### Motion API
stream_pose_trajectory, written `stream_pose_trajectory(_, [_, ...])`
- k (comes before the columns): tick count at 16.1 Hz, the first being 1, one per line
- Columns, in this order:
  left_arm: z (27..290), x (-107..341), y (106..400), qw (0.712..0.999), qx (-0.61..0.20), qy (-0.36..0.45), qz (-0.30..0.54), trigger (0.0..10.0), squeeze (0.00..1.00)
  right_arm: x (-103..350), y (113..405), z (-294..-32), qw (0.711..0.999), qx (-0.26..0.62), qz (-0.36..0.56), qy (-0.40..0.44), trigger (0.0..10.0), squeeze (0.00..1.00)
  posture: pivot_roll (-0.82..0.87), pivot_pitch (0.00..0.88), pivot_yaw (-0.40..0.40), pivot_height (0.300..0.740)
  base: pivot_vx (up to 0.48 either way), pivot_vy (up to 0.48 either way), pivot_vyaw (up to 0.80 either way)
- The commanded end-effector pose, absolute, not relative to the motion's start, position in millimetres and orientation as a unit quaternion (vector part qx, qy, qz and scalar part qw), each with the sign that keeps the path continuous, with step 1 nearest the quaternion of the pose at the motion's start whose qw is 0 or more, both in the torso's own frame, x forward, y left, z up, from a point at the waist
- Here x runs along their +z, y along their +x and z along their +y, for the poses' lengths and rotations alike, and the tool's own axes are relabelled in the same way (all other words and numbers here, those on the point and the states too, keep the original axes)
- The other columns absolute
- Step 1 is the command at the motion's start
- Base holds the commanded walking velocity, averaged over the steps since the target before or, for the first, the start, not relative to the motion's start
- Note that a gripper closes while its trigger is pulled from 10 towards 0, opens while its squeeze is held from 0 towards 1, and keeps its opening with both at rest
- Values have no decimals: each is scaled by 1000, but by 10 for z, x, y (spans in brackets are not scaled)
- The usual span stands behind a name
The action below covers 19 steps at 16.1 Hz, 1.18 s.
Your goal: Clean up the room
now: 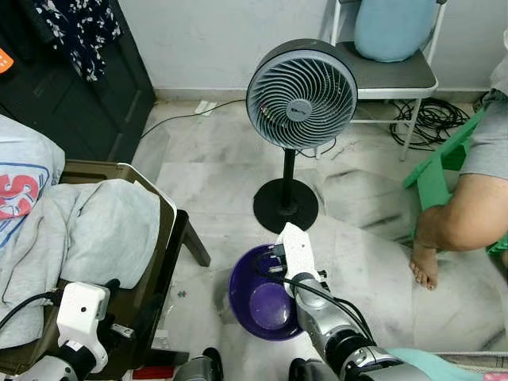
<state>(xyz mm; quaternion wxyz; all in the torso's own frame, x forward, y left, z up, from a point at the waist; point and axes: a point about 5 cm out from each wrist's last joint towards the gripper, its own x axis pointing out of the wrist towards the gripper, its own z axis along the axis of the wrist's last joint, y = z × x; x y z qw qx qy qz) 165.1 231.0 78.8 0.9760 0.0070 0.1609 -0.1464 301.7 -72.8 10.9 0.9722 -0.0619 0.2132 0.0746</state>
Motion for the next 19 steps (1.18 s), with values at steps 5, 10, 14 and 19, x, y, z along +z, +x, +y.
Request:
stream_pose_trajectory(5, [2382,784,1636,976,-134,18,169,10000,0,142,3028,-670,975,80,201,-54,10000,1000,72,239,79,740,0,0,0])
stream_pose_trajectory(10, [2384,784,1657,977,-130,20,167,10000,0,166,3050,-682,976,77,195,-52,10000,1000,73,234,79,740,0,0,0])
stream_pose_trajectory(14, [2338,794,1786,980,-128,15,149,10000,0,303,3160,-738,984,69,161,-42,10000,1000,44,192,68,740,0,0,0])
stream_pose_trajectory(19, [1984,918,2188,981,-168,-32,90,10000,0,653,3310,-1048,996,52,57,-34,10000,1000,-49,106,42,740,0,0,0])
